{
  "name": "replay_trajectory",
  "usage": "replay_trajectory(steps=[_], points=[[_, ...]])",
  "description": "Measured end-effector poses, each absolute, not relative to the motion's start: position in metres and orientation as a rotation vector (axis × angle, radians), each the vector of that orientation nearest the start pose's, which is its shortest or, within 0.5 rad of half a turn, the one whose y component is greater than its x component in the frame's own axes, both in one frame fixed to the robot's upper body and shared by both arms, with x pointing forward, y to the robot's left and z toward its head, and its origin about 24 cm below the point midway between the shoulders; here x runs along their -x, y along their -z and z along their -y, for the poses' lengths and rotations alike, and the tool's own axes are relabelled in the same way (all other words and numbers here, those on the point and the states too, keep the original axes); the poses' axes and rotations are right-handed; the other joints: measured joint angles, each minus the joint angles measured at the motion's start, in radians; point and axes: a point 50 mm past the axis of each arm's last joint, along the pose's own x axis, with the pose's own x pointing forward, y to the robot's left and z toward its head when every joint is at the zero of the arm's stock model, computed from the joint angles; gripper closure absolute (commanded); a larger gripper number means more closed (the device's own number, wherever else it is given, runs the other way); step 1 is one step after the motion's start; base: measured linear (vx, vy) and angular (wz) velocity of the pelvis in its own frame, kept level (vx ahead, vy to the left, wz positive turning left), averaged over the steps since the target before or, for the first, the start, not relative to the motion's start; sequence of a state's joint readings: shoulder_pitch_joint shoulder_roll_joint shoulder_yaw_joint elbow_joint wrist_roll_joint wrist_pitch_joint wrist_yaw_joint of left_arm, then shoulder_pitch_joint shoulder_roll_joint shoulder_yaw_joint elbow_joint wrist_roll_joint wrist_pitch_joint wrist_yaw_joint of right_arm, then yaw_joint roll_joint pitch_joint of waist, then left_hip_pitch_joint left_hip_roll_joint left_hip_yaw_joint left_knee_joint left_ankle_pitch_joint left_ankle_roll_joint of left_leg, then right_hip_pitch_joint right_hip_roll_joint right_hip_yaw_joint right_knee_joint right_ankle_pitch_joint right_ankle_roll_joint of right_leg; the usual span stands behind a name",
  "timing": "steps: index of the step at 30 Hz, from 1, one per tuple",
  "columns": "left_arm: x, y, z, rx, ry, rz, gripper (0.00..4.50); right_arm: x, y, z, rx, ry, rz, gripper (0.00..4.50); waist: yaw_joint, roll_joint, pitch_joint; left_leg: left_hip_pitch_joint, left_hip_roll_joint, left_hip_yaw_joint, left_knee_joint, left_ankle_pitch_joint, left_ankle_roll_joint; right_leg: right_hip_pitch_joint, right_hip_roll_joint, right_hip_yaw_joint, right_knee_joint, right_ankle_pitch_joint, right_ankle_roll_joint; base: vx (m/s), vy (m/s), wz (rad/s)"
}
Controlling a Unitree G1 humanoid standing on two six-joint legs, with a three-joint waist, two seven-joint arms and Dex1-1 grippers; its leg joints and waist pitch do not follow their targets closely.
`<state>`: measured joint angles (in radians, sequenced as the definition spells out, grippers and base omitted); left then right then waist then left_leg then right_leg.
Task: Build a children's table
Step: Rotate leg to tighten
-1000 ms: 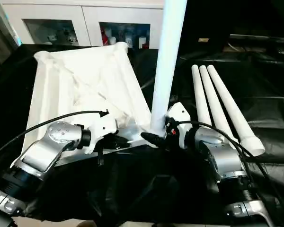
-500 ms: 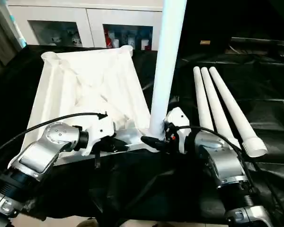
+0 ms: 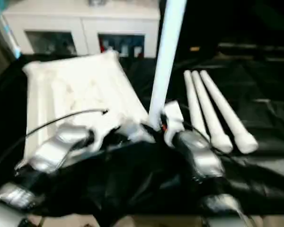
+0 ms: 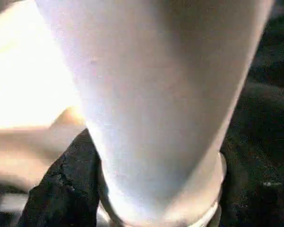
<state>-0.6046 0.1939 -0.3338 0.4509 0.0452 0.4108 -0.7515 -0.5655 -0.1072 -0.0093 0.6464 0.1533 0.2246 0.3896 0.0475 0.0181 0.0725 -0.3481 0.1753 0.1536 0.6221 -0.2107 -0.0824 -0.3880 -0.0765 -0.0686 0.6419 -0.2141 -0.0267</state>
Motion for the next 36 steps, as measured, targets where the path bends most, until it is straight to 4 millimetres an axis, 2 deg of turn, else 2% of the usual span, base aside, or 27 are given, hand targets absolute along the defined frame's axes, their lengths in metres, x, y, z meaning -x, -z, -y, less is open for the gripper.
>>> replay_trajectory(steps=[6, 7, 8, 12, 17, 25, 32, 36], points=[[-0.331, -0.052, -0.069, -0.336, 0.915, -0.458, 4.5, -0.359, -0.04, 0.107, -0.06, -0.356, -0.348, 1.74, -0.015, 0.0, -0.004, -0.001, 0.0, 0.0, -0.001, 0.0, 0.0, 0.001, 0.0, 0.0, -0.005, 0.006, 0.0, 0.0, 0.0, 0.0], [-0.331, -0.052, -0.069, -0.337, 0.91, -0.458, 4.5, -0.361, -0.04, 0.105, -0.054, -0.349, -0.349, 1.18, -0.016, 0.0, -0.005, -0.001, 0.0, 0.0, -0.001, 0.0, 0.0, 0.001, 0.0, -0.001, -0.006, 0.006, 0.0, 0.0, 0.0, 0.0], [-0.332, -0.052, -0.069, -0.341, 0.907, -0.456, 4.5, -0.362, -0.041, 0.104, -0.053, -0.345, -0.35, 1.04, -0.017, 0.0, -0.006, -0.001, 0.0, 0.0, -0.001, 0.0, 0.0, 0.001, 0.0, -0.001, -0.006, 0.007, 0.0, 0.0, 0.0, 0.0], [-0.332, -0.053, -0.068, -0.351, 0.911, -0.443, 4.5, -0.363, -0.038, 0.102, -0.061, -0.342, -0.355, 0.7, -0.016, 0.0, -0.006, -0.002, 0.0, 0.0, -0.003, 0.0, 0.0, 0.001, 0.0, -0.001, -0.01, 0.013, -0.004, 0.0, 0.0, 0.0], [-0.332, -0.055, -0.074, -0.384, 0.955, -0.425, 4.5, -0.363, -0.04, 0.101, -0.067, -0.395, -0.33, 0.7, -0.02, 0.0, -0.006, -0.004, 0.0, 0.001, -0.004, 0.001, 0.001, -0.001, 0.0, -0.001, -0.011, 0.014, -0.002, 0.0, 0.0, 0.0], [-0.325, -0.059, -0.09, -0.418, 1.045, -0.388, 4.5, -0.352, -0.044, 0.112, -0.01, -0.603, -0.284, 0.7, -0.01, 0.0, -0.006, -0.018, 0.001, 0.001, -0.008, 0.005, 0.008, -0.015, 0.0, -0.002, -0.012, 0.014, -0.001, 0.0, 0.0, 0.0], [-0.313, -0.06, -0.106, -0.44, 1.178, -0.395, 4.5, -0.331, -0.046, 0.131, 0.107, -0.824, -0.29, 0.7, 0.001, 0.0, -0.006, -0.019, 0.001, 0.003, -0.009, 0.005, 0.008, -0.016, 0.0, -0.001, -0.015, 0.014, -0.001, 0.0, 0.0, 0.0], [-0.306, -0.059, -0.11, -0.416, 1.263, -0.406, 4.5, -0.317, -0.05, 0.148, 0.199, -0.926, -0.297, 0.7, 0.018, 0.0, -0.006, -0.019, 0.001, 0.003, -0.009, 0.005, 0.009, -0.016, 0.0, -0.001, -0.016, 0.014, -0.001, 0.0, 0.0, 0.0]])
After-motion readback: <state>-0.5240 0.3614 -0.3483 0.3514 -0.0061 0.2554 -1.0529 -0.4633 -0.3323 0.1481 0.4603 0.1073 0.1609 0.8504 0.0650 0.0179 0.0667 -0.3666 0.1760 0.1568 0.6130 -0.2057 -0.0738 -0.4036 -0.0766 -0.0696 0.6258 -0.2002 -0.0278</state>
